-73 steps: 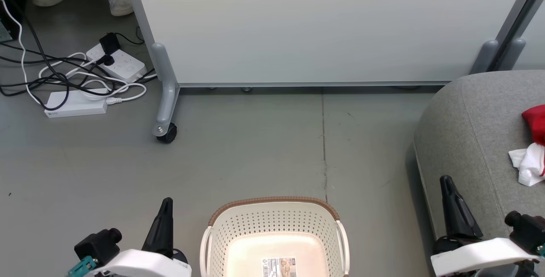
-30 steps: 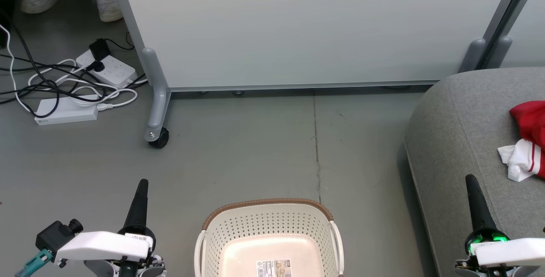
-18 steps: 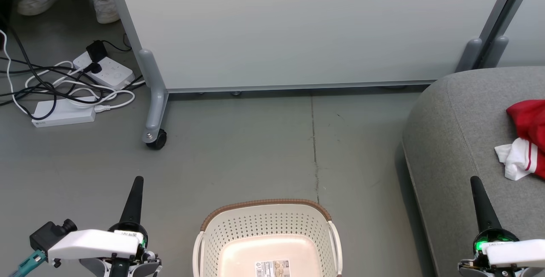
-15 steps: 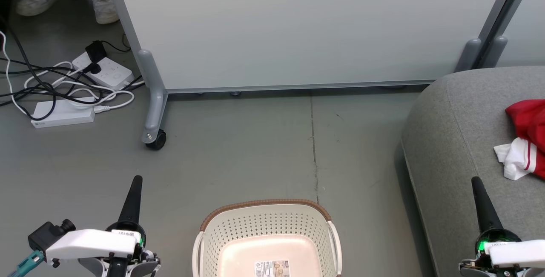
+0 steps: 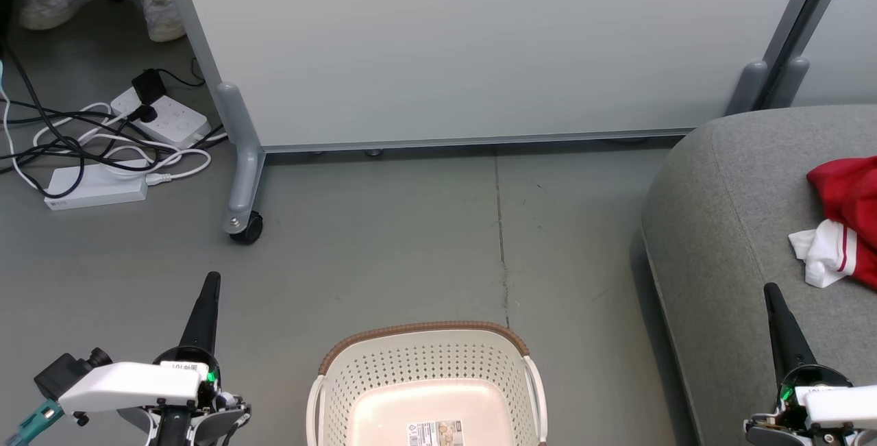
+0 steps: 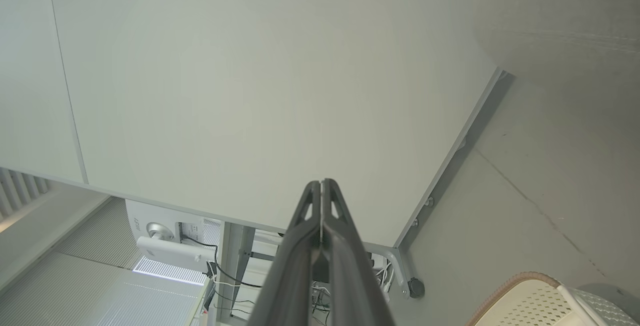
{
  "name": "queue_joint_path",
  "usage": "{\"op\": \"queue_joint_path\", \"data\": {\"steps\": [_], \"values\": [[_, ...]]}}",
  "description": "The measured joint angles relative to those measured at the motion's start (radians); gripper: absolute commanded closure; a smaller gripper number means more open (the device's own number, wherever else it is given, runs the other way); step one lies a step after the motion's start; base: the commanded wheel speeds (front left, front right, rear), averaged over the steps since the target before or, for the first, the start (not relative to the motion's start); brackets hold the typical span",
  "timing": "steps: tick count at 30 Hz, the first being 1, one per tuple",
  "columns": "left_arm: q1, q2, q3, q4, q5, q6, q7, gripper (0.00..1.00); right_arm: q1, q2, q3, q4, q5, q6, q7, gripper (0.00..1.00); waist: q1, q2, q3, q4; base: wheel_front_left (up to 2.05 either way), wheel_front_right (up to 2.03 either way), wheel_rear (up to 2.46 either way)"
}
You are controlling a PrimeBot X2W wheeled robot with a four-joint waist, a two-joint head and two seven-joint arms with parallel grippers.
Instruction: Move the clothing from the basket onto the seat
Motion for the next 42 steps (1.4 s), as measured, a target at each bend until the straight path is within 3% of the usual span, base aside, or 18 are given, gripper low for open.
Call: {"op": "queue_joint_path", "data": {"steps": [32, 42], "values": [[-0.02, 0.004, 0.047, -0.022, -0.204, -0.012, 0.067, 1.0, 0.004, -0.075, 0.044, -0.033, 0.305, 0.0, -0.025, 1.0, 0.0, 0.0, -0.005, -0.022, 0.0, 0.0, 0.0], [-0.02, 0.003, 0.049, -0.023, -0.207, -0.012, 0.07, 1.0, 0.005, -0.084, 0.058, -0.036, 0.318, 0.0, -0.035, 1.0, 0.0, 0.0, -0.005, -0.022, 0.0, 0.0, 0.0]]}}
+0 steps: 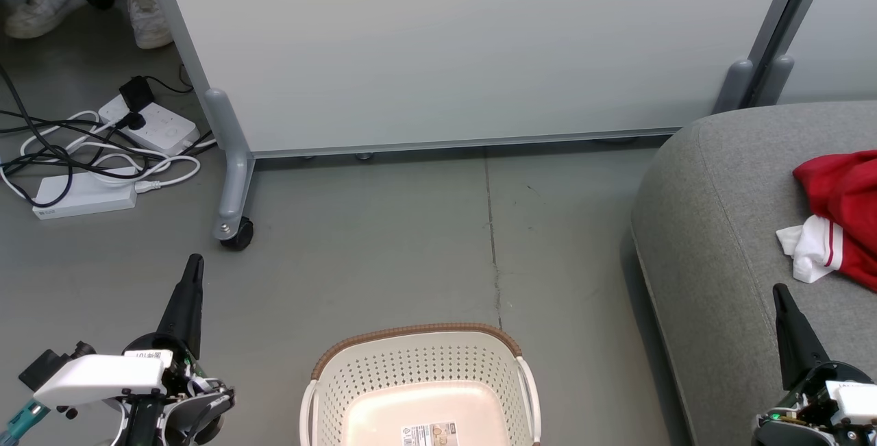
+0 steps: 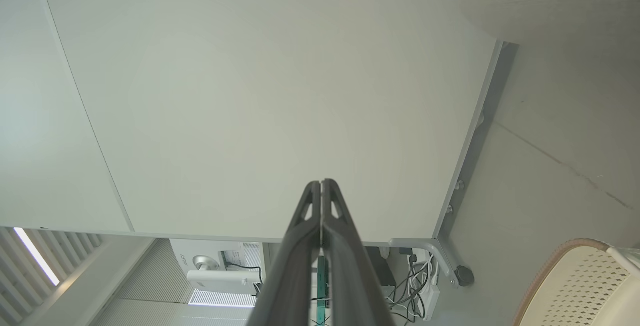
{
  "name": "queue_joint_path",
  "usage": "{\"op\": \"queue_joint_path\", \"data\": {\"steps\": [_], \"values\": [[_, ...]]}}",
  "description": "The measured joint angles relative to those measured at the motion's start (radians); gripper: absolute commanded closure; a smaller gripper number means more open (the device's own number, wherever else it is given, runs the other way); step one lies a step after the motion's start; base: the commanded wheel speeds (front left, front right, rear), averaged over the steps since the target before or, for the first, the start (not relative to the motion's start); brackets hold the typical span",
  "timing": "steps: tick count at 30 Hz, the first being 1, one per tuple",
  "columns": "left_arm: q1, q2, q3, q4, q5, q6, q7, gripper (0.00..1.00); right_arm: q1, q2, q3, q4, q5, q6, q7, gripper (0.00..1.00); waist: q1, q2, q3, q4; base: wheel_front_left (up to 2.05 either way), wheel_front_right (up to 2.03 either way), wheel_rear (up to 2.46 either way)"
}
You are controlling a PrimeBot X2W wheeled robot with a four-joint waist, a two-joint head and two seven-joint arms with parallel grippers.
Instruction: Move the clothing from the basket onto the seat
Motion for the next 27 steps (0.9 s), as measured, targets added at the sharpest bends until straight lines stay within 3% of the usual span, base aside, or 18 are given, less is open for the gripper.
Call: {"op": "queue_joint_path", "data": {"steps": [27], "values": [[0.0, -0.002, 0.004, 0.0, 0.002, 0.0, 0.002, 1.0, 0.0, -0.021, 0.019, -0.006, 0.019, 0.0, -0.018, 1.0, 0.0, 0.0, 0.0, 0.0, 0.0, 0.0, 0.0]]}}
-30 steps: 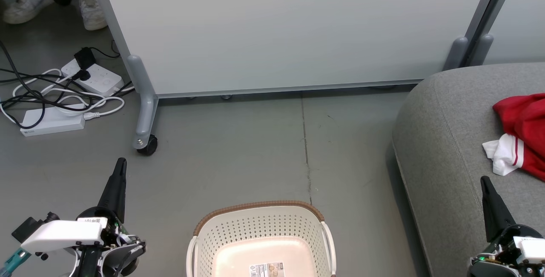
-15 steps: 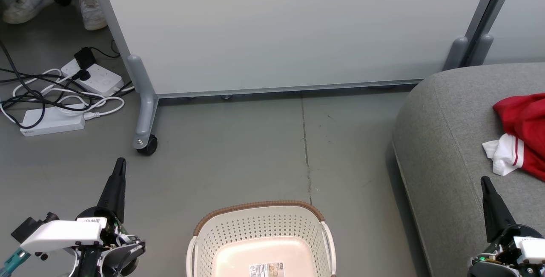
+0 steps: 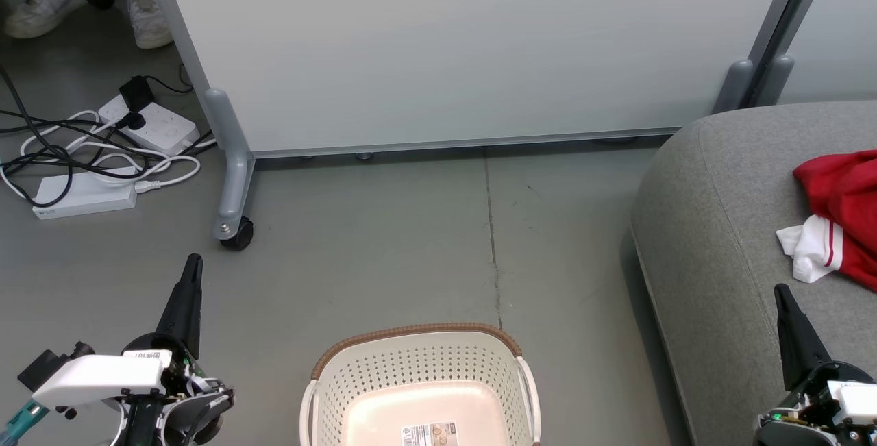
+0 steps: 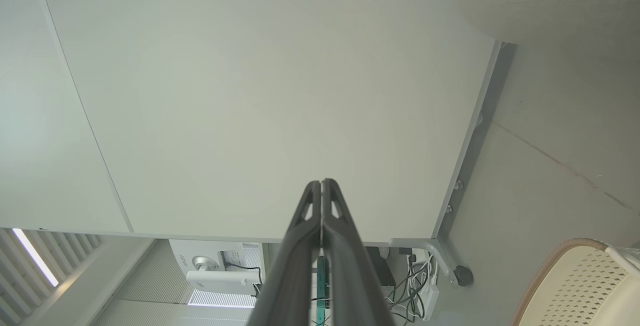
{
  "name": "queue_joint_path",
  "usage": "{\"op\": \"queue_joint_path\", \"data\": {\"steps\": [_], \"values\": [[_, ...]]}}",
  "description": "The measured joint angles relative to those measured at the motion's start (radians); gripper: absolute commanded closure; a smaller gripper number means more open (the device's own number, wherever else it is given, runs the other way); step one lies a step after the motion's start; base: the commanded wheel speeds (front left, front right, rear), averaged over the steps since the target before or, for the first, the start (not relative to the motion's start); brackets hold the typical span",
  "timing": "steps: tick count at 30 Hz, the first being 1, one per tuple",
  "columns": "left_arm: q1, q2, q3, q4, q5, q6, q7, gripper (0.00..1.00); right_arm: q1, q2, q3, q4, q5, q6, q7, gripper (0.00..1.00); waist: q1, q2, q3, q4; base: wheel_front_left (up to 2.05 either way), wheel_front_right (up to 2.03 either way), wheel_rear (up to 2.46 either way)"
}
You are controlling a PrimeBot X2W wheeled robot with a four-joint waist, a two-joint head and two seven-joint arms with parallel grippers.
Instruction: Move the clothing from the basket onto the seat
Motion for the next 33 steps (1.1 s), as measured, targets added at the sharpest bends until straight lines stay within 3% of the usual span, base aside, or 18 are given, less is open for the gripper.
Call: {"op": "queue_joint_path", "data": {"steps": [33], "values": [[0.0, -0.003, 0.005, 0.0, 0.002, 0.0, 0.005, 1.0, 0.0, -0.013, 0.019, -0.005, 0.014, 0.0, -0.017, 1.0, 0.0, 0.0, 0.0, 0.0, 0.0, 0.0, 0.0]]}}
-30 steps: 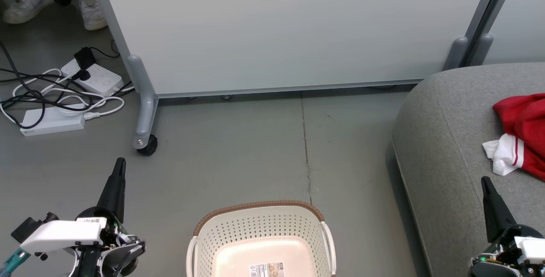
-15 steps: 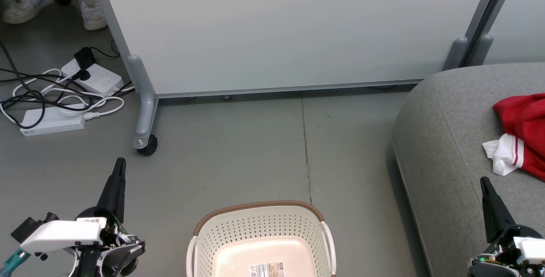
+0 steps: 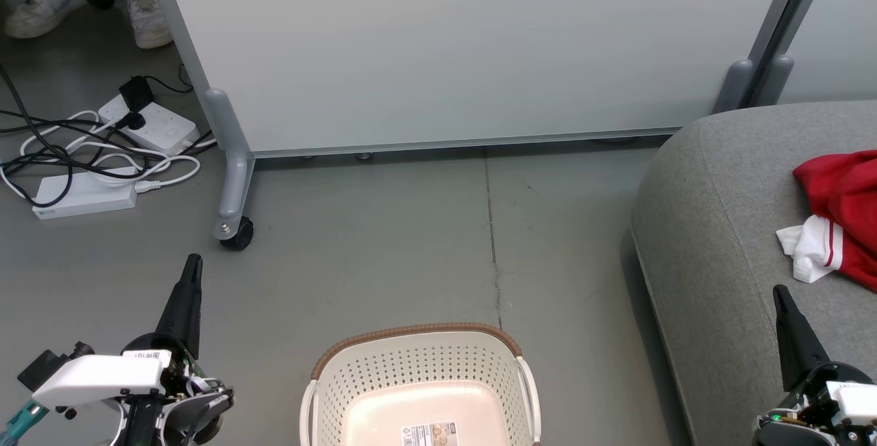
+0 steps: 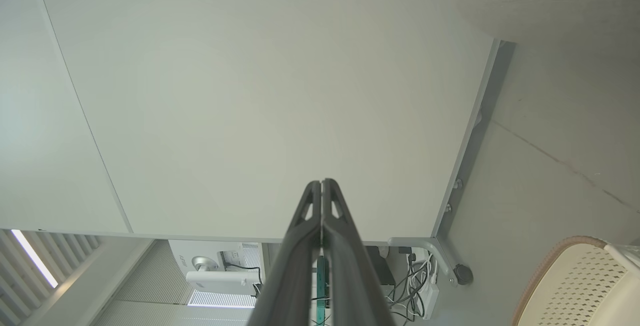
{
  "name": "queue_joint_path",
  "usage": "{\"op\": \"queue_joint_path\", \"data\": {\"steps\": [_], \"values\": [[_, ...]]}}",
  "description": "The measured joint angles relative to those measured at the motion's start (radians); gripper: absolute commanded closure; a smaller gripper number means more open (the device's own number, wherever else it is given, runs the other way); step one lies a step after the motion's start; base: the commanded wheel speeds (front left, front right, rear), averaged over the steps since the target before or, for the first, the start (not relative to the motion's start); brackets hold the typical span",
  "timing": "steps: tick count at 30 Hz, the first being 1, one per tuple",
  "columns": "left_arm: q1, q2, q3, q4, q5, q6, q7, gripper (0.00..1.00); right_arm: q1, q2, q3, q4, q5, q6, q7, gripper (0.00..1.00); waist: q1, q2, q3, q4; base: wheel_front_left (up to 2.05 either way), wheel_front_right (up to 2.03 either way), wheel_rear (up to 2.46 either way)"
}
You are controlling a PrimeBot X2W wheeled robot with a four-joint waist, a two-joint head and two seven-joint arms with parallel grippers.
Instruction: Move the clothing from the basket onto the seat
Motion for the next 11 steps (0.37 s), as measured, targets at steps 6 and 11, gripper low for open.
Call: {"op": "queue_joint_path", "data": {"steps": [6, 11], "values": [[0.0, -0.001, 0.001, 0.0, 0.0, 0.0, 0.002, 1.0, 0.0, -0.002, 0.002, -0.001, 0.001, 0.0, -0.001, 1.0, 0.0, 0.0, 0.0, 0.0, 0.0, 0.0, 0.0], [0.0, -0.001, 0.002, 0.0, 0.0, 0.0, 0.002, 1.0, 0.0, -0.003, 0.003, -0.001, 0.002, 0.0, -0.002, 1.0, 0.0, 0.0, 0.0, 0.0, 0.0, 0.0, 0.0]]}}
